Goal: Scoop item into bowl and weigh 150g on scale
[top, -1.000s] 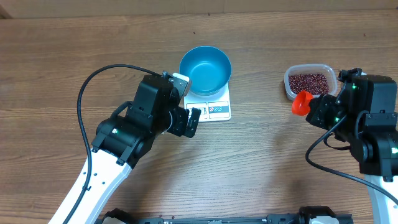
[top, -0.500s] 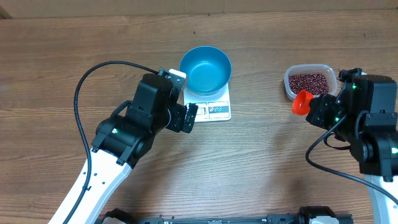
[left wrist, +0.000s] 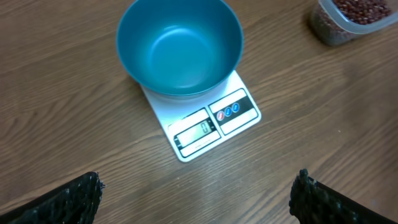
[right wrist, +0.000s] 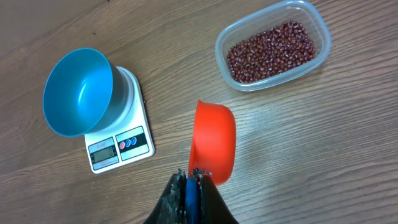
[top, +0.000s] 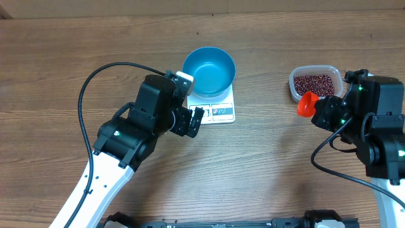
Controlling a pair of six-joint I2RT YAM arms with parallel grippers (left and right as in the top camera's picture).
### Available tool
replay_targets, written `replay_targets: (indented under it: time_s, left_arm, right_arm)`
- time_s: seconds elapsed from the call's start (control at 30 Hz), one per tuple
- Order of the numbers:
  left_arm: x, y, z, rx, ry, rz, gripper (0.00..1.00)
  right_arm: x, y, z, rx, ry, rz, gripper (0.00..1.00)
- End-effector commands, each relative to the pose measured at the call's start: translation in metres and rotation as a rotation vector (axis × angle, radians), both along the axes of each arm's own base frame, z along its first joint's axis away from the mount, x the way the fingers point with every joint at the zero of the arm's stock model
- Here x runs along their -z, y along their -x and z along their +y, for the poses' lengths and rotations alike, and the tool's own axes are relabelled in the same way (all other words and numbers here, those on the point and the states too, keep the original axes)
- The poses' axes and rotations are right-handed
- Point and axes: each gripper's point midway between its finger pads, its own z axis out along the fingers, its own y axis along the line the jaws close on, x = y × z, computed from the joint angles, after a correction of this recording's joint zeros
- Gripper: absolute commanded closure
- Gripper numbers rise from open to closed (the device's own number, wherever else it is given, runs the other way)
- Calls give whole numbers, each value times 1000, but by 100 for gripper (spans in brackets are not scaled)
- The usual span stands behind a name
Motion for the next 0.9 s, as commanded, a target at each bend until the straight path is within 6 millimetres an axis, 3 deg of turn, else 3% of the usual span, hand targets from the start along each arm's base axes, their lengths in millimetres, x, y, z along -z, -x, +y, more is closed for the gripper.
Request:
replay_targets:
  time_s: [0.0,0.87]
  left_arm:
    - [4,3,-5,56,0,7,1]
    - [4,1,-4,48,-4,0,1]
  right_arm:
    - [-8,-2,-2,2,16,-28,96]
    - [-8,-3,-5,14,32,-28,96]
